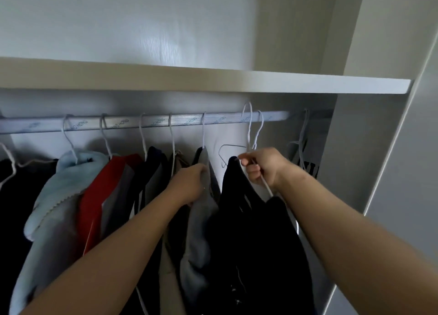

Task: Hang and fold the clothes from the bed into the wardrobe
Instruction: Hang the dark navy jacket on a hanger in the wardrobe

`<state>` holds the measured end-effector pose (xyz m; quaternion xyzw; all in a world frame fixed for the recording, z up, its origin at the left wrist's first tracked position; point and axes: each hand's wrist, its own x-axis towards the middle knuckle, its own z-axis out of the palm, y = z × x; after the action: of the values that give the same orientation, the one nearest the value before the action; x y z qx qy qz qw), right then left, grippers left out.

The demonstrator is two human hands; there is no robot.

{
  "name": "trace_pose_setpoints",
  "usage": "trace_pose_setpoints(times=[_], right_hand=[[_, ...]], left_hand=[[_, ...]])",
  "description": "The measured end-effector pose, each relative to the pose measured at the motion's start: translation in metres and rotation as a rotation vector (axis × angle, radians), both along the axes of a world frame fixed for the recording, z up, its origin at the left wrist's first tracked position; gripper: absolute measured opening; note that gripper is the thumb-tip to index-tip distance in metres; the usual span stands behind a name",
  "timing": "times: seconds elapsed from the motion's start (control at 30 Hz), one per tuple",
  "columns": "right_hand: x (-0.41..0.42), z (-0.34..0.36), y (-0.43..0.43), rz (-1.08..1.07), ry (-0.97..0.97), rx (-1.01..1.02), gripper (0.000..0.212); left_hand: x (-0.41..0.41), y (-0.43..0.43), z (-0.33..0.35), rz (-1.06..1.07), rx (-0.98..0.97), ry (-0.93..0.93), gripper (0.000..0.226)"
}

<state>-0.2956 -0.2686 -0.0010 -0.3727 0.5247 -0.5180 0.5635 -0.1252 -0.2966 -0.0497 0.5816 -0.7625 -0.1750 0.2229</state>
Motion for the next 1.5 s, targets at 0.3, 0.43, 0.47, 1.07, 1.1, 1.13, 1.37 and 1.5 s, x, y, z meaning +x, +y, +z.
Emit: trace_pose_setpoints(times=[0.3, 0.43, 0.47, 1.07, 1.1, 1.13, 1.37, 1.5], right_hand=[[0.018, 0.007, -0.059, -0.068, 0.213, 0.061, 0.027], [0.016, -0.003, -0.074, -0.117, 0.325, 0.096, 0.025], [0.016, -0.008, -0.075, -0.128, 0.326, 0.11, 0.025], [0.031, -0.042, -0.025, -0.227, 0.577, -0.096, 0.041], [0.032, -0.046, -0.02, -0.261, 0.586, -0.119, 0.04], [0.031, -0.05, -0.011, -0.287, 0.591, -0.14, 0.037], [0.02, -0.072, 0.086, -0.214, 0.318, -0.225, 0.021], [0.006, -0.102, 0.154, -0.134, 0.235, -0.113, 0.019]], left_hand=[[0.0, 0.006, -0.011, -0.019, 0.324, 0.668, 0.035], [-0.008, 0.005, -0.015, -0.018, 0.357, 0.764, 0.032], [-0.009, 0.005, -0.016, -0.012, 0.364, 0.783, 0.03], [-0.008, 0.033, -0.025, 0.05, 0.246, 0.671, 0.021], [-0.008, 0.036, -0.025, 0.053, 0.223, 0.674, 0.019], [-0.009, 0.043, -0.025, 0.059, 0.217, 0.686, 0.018], [-0.023, 0.12, -0.033, 0.156, 0.267, 0.852, 0.015], [-0.038, 0.182, -0.058, 0.221, 0.306, 0.847, 0.012]])
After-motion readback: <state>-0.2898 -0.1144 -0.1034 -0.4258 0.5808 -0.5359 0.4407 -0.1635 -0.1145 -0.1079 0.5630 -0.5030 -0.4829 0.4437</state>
